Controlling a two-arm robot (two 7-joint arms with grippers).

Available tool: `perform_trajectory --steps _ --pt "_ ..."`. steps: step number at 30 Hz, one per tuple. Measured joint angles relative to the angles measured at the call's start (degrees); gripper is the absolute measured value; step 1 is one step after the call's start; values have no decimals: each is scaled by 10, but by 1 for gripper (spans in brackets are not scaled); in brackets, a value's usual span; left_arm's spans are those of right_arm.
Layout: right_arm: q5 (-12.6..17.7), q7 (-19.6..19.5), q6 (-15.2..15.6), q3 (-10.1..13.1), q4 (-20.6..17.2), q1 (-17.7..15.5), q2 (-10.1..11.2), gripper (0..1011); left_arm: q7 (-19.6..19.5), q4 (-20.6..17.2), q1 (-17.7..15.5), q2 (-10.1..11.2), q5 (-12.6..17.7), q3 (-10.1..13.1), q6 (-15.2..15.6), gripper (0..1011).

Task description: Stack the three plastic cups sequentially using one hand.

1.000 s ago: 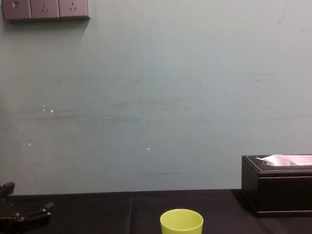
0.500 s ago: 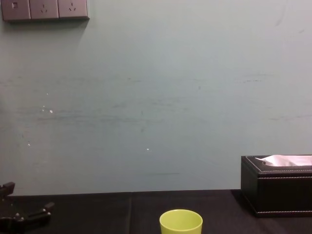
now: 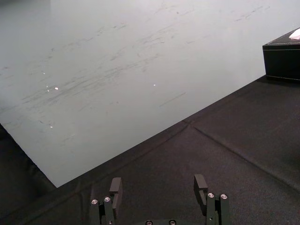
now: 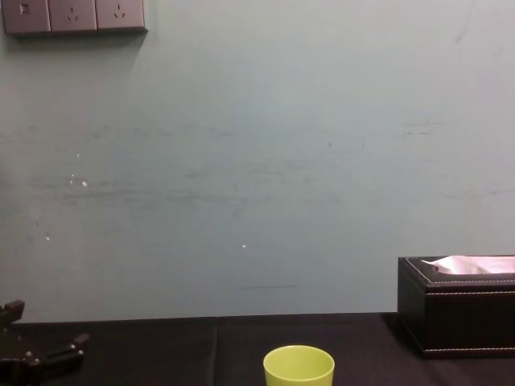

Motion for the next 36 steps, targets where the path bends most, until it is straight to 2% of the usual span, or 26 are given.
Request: perform_trajectory --steps 6,9,16,22,24,25,28,36 --pt "0 1 1 6 -4 6 0 715 0 0 0 0 0 0 0 1000" --pt "3 4 14 9 -9 20 0 715 0 0 0 0 0 0 0 1000" --pt "20 15 54 8 -13 76 -6 715 0 0 0 0 0 0 0 1000" --pt "37 26 89 -9 10 152 -21 715 0 0 0 0 0 0 0 1000" --pt "42 31 102 -22 26 188 -32 715 0 0 0 0 0 0 0 1000" --pt "42 31 102 -22 26 188 -32 715 0 0 0 0 0 0 0 1000" --pt "45 36 112 -39 48 228 -47 715 0 0 0 0 0 0 0 1000" --pt "45 38 118 -74 83 277 -68 715 0 0 0 0 0 0 0 1000"
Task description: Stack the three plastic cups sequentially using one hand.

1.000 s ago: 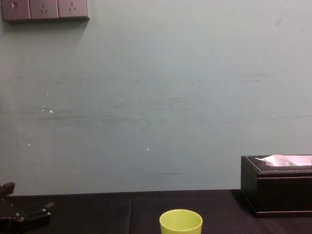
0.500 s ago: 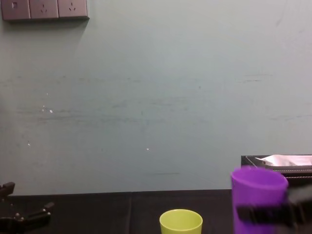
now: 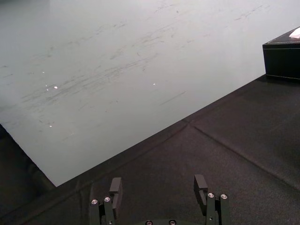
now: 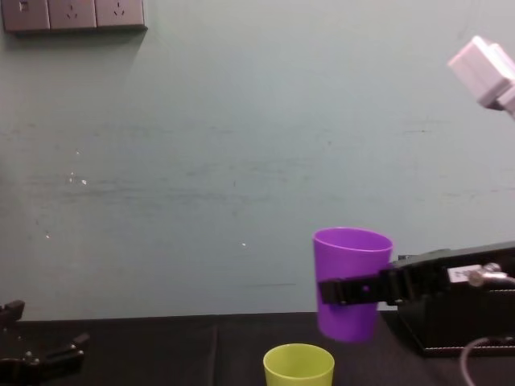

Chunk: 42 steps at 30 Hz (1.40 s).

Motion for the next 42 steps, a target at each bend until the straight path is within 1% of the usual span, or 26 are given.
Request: perform_trajectory --steps 2,9,15,30,37,42 --pt "-1 0 0 -10 9 11 -5 715 0 0 0 0 0 0 0 1000" --pt "-3 0 0 -33 33 36 -18 715 0 0 0 0 0 0 0 1000" --pt "-3 0 -3 -47 51 49 -25 715 0 0 0 0 0 0 0 1000" --pt "-5 5 -19 -68 89 63 -38 715 0 0 0 0 0 0 0 1000" --pt "-5 9 -27 -75 105 67 -44 715 0 0 0 0 0 0 0 1000" --pt "-7 9 -30 -77 109 68 -45 715 0 0 0 0 0 0 0 1000"
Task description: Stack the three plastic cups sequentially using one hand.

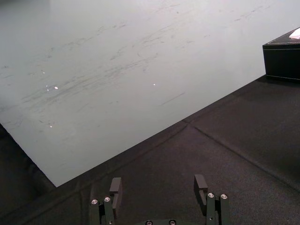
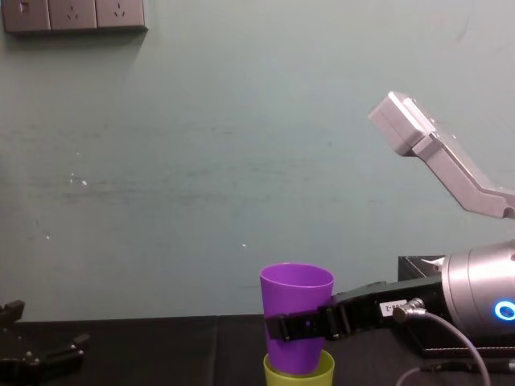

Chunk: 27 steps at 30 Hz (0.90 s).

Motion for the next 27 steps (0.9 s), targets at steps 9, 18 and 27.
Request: perform_trajectory --steps 9,18,27 --pt "-3 0 -3 -1 3 -1 1 715 0 0 0 0 0 0 0 1000" --pt "-7 0 -5 -2 7 0 0 715 0 0 0 0 0 0 0 1000" --pt "-10 3 -9 -4 14 1 -3 715 0 0 0 0 0 0 0 1000"
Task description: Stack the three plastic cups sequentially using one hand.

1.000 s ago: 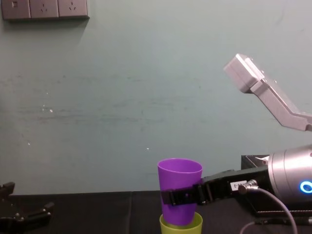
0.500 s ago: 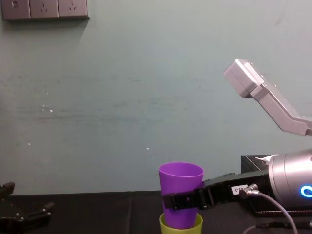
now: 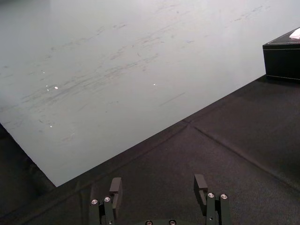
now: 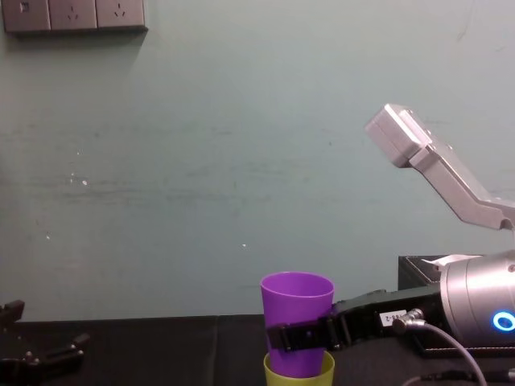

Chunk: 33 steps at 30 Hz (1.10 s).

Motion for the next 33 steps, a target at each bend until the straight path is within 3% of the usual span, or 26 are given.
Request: perform_trajectory --steps 17,28,33 --pt "0 0 1 0 -1 -1 1 720 0 0 0 0 0 0 0 1000" --pt "0 0 1 1 -2 -1 1 995 0 0 0 0 0 0 0 1000" --pt "1 0 1 1 -2 -1 1 1002 0 0 0 0 0 0 0 1000"
